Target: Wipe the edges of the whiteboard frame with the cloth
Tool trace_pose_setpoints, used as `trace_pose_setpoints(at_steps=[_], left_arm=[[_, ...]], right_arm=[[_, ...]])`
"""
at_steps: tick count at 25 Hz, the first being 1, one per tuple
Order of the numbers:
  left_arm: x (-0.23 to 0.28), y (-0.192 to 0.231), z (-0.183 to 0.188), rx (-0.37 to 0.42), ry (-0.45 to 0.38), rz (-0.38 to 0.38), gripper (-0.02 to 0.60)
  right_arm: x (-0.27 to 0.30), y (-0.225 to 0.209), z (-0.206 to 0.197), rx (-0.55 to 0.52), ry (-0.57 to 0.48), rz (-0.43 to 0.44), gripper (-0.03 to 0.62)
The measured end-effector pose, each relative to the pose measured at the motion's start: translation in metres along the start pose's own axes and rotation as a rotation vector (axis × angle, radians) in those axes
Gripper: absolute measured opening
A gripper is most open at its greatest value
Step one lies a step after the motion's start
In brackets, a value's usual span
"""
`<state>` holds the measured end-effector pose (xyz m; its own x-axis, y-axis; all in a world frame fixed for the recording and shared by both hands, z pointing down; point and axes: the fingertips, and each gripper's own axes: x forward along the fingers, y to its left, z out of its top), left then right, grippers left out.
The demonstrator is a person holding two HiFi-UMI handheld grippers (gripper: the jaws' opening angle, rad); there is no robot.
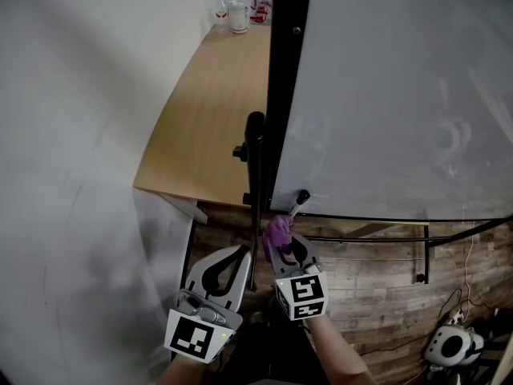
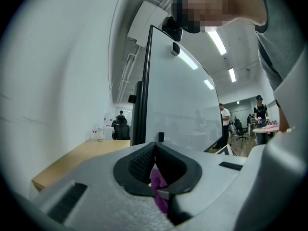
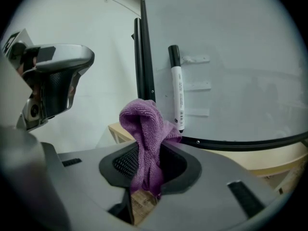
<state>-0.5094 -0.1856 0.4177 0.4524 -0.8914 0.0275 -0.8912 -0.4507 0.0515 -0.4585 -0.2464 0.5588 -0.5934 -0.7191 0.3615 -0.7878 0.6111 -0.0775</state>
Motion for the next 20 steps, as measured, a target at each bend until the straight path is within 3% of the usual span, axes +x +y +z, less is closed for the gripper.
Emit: trace_pose_setpoints(at_steps=[10, 20], left_arm=[[-0.018, 0.015, -0.012, -0.012, 0.024, 0.054, 0.018], [-0.029, 0.019, -0.009, 0.041, -0.007, 0.082, 0.018]], right_arm=[[0.041, 0.003, 0.004, -0.007, 0.008, -0.002, 0.106], [0.041, -0.011, -0.001, 0.039, 0.01, -0.055, 0.1]])
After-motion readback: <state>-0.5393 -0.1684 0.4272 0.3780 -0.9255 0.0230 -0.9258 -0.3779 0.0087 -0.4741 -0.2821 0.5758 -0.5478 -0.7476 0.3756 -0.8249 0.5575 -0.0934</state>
